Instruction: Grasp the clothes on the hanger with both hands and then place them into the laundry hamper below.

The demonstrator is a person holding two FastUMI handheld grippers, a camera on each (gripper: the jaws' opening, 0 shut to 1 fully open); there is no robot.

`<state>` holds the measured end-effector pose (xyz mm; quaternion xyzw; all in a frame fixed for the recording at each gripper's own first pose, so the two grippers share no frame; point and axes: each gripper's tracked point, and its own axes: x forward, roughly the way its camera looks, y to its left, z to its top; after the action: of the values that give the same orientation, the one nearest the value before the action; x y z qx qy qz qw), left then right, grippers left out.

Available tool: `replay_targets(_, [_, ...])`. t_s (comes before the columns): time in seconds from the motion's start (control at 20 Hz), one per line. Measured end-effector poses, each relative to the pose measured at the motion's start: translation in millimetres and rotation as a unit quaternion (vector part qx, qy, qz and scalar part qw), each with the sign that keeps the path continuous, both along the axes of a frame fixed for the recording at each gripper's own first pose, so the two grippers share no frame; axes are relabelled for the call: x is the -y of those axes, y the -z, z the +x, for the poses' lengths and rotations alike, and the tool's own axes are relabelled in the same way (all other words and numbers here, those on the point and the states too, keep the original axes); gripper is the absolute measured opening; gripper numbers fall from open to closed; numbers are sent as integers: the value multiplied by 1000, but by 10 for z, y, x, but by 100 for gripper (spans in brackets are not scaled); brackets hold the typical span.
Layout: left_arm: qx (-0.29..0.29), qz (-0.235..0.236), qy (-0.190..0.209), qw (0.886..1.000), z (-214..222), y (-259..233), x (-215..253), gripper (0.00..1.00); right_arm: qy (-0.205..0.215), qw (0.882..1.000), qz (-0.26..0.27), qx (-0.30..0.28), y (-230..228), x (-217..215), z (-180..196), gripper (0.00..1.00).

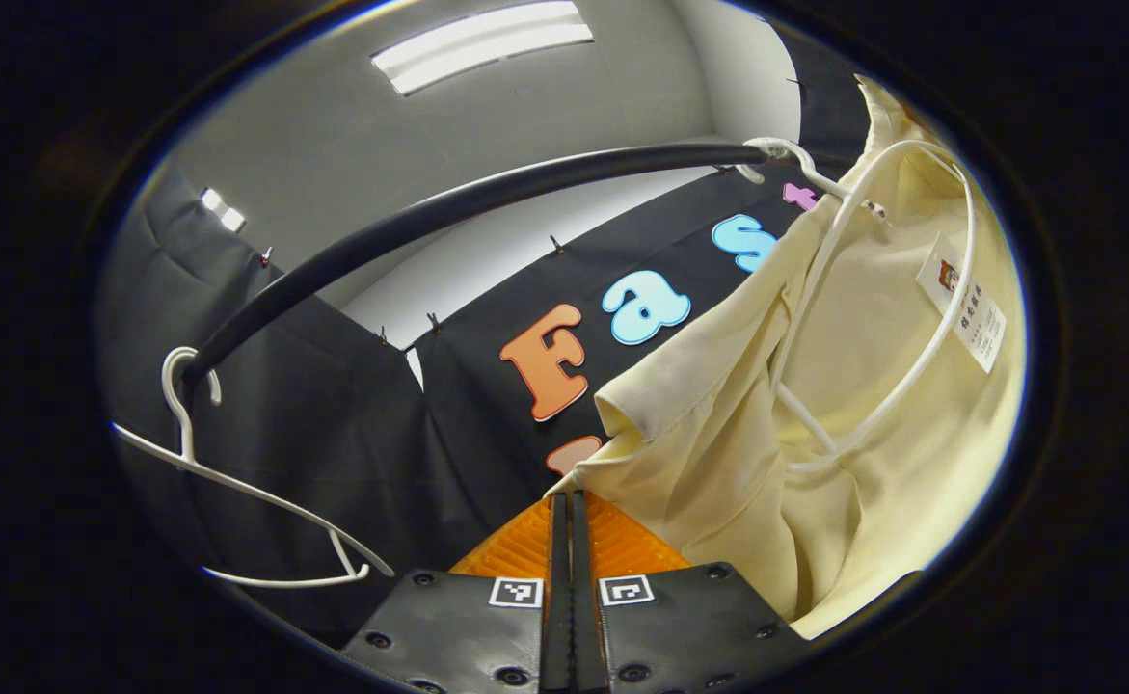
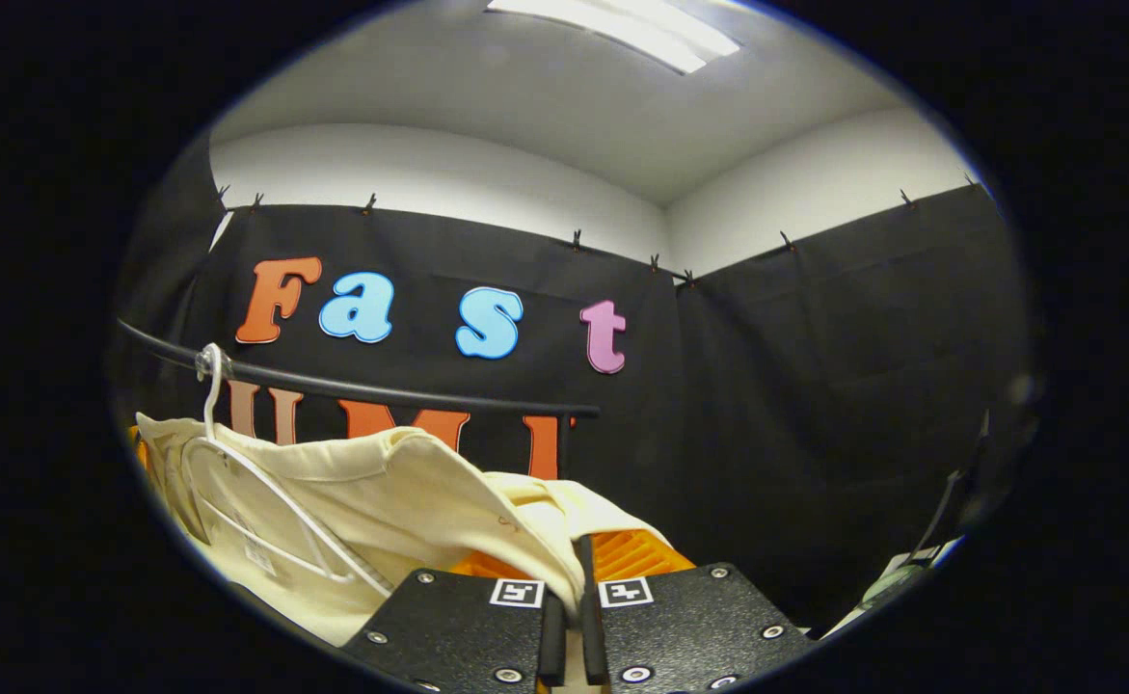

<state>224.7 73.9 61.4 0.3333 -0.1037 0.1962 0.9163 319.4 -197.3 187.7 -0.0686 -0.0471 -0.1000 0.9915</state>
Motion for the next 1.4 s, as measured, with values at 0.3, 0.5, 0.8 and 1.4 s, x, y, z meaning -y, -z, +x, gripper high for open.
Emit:
replay_targets(0.3, [-18, 3, -16, 1000, 199, 76, -135, 7, -10, 999, 19, -40, 702, -97, -17, 6])
replay_targets(0.5, [-17, 0, -42, 999, 318, 71, -369, 7, -30, 998, 14, -48, 875, -331, -131, 6])
replay_targets(0.8, [-39, 7, -57, 998, 490, 219, -486, 7, -39, 997, 14, -69, 1140, -514, -128, 7])
replay_targets(1.4, [-113, -40, -63, 991, 651, 951, -809, 7, -32, 994, 27, -97, 1656, -484, -79, 7])
